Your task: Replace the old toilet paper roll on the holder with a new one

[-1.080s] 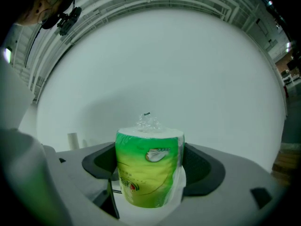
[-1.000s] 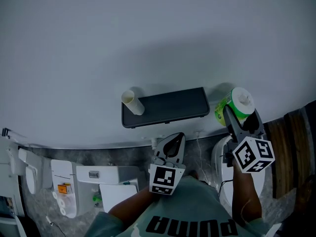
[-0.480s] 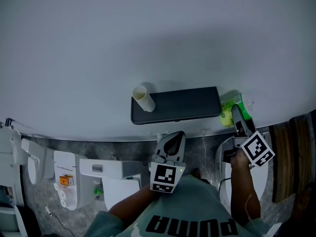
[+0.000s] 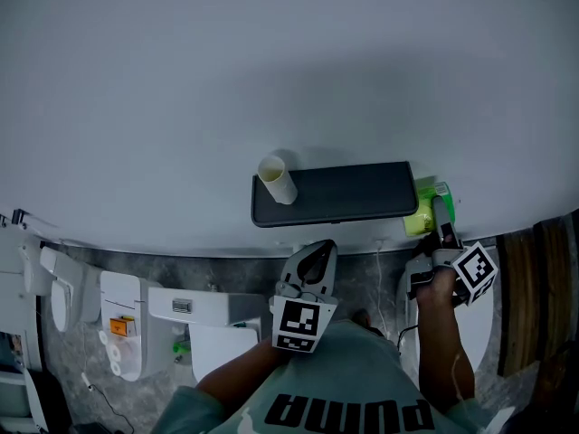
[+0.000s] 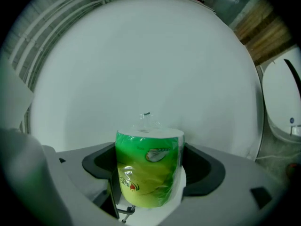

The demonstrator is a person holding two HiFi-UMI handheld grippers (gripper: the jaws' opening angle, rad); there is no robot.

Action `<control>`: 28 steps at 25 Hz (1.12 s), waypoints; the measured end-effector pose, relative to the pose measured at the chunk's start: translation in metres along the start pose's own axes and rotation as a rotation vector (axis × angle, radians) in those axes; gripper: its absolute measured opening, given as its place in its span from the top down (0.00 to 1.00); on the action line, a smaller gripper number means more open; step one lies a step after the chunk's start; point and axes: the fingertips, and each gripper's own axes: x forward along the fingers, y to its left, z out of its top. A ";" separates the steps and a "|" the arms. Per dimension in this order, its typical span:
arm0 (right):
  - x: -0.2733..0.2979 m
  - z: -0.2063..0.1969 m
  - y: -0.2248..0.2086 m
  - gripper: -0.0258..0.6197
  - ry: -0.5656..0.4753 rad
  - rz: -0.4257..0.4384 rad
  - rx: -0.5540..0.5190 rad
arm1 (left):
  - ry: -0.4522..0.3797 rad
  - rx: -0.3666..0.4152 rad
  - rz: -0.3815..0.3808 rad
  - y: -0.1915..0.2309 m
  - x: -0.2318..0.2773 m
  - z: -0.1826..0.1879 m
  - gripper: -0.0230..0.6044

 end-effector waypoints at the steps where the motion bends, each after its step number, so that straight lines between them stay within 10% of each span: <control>1: 0.001 -0.003 -0.002 0.31 -0.003 0.002 0.025 | 0.000 0.000 0.001 0.002 -0.001 -0.001 0.96; 28: 0.008 -0.058 -0.003 0.31 0.006 0.028 0.255 | -0.016 -0.016 -0.002 0.025 -0.013 -0.008 0.96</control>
